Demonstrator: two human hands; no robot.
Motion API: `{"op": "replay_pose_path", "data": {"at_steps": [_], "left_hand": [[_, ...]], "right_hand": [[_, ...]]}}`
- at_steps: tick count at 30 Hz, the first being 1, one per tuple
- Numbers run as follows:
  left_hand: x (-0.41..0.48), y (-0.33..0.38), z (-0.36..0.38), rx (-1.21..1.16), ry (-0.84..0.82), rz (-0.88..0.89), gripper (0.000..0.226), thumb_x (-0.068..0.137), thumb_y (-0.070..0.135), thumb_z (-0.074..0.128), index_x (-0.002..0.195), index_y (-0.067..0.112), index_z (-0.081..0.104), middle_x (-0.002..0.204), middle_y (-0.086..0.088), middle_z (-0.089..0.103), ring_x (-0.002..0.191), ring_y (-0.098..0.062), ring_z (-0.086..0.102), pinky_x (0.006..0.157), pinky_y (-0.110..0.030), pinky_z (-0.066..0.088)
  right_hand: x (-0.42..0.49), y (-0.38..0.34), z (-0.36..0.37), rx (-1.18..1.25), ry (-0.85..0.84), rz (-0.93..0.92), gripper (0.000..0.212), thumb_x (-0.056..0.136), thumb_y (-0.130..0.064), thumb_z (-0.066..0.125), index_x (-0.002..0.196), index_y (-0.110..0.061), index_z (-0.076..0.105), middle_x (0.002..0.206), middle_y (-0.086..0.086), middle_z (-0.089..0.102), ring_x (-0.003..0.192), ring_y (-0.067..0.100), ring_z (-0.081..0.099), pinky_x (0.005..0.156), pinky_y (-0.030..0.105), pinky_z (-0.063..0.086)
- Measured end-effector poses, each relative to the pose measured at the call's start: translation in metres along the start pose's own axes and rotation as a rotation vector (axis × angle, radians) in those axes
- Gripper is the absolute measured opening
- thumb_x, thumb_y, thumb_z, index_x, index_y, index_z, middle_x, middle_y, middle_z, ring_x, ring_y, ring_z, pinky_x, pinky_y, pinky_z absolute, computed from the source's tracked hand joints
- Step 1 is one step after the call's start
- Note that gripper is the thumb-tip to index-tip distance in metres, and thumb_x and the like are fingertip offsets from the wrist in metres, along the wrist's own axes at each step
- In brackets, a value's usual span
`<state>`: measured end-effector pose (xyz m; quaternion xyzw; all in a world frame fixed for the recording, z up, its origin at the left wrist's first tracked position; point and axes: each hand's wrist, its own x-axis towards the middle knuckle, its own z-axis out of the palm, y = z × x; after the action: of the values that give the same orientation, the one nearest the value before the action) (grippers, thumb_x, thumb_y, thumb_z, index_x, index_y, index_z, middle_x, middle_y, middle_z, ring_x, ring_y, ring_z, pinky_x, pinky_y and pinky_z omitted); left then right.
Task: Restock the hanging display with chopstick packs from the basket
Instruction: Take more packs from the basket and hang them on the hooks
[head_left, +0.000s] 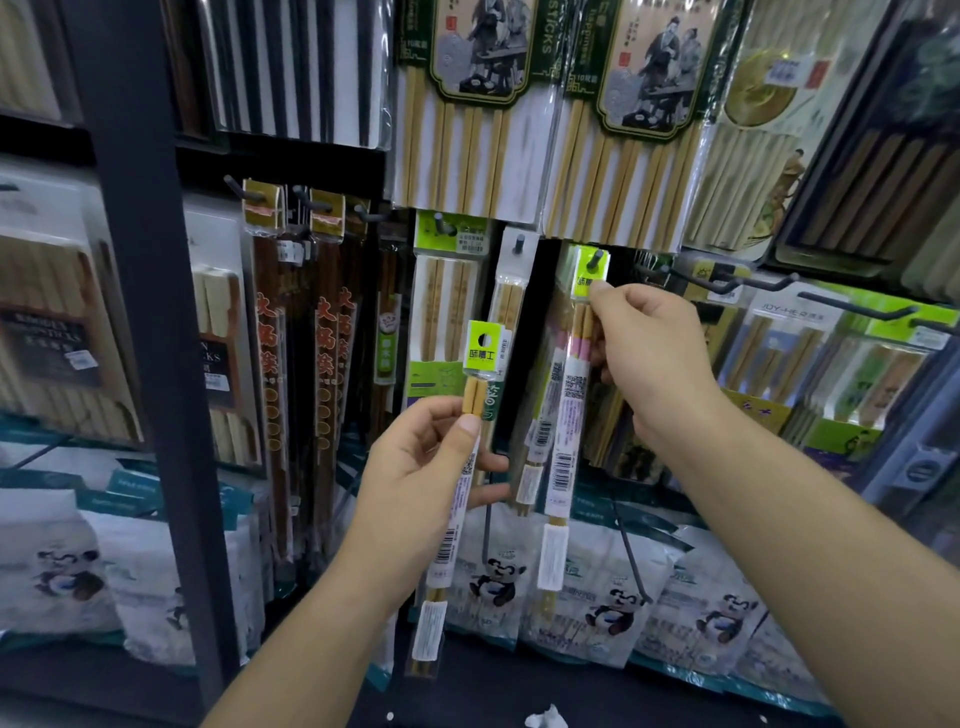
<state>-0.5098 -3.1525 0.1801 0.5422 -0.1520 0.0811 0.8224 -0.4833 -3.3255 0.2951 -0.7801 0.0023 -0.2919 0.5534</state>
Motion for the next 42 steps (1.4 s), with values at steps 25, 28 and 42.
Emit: {"op": "replay_pose_path", "data": {"at_steps": [25, 28, 42], "left_hand": [[0.031, 0.037, 0.068, 0.305, -0.174, 0.064, 0.009, 0.1, 0.015, 0.065, 0.104, 0.018, 0.073, 0.079, -0.006, 0.061, 0.069, -0.011, 0.061, 0.062, -0.029, 0.06], [0.034, 0.035, 0.067, 0.436, -0.194, 0.098, 0.024, 0.104, 0.029, 0.058, 0.099, 0.008, 0.069, 0.079, -0.008, 0.053, 0.071, -0.015, 0.05, 0.069, -0.03, 0.042], [0.028, 0.017, 0.06, 0.956, -0.09, 0.207, 0.029, 0.098, 0.056, 0.049, 0.124, 0.043, 0.044, 0.118, 0.016, 0.055, 0.103, -0.006, 0.059, 0.089, -0.037, 0.054]], "right_hand": [[0.003, -0.024, -0.015, 0.101, -0.086, -0.054, 0.037, 0.102, -0.022, 0.059, 0.087, 0.011, 0.066, 0.064, 0.009, 0.051, 0.056, 0.013, 0.049, 0.048, 0.017, 0.041], [0.007, -0.024, -0.011, 0.097, -0.071, -0.024, 0.038, 0.101, -0.021, 0.057, 0.093, 0.016, 0.061, 0.069, 0.011, 0.045, 0.064, 0.02, 0.043, 0.058, 0.031, 0.038], [-0.02, 0.039, -0.013, -0.091, -0.064, -0.12, 0.016, 0.099, -0.032, 0.061, 0.084, -0.028, 0.066, 0.08, -0.015, 0.068, 0.073, 0.001, 0.063, 0.063, 0.015, 0.047]]}}
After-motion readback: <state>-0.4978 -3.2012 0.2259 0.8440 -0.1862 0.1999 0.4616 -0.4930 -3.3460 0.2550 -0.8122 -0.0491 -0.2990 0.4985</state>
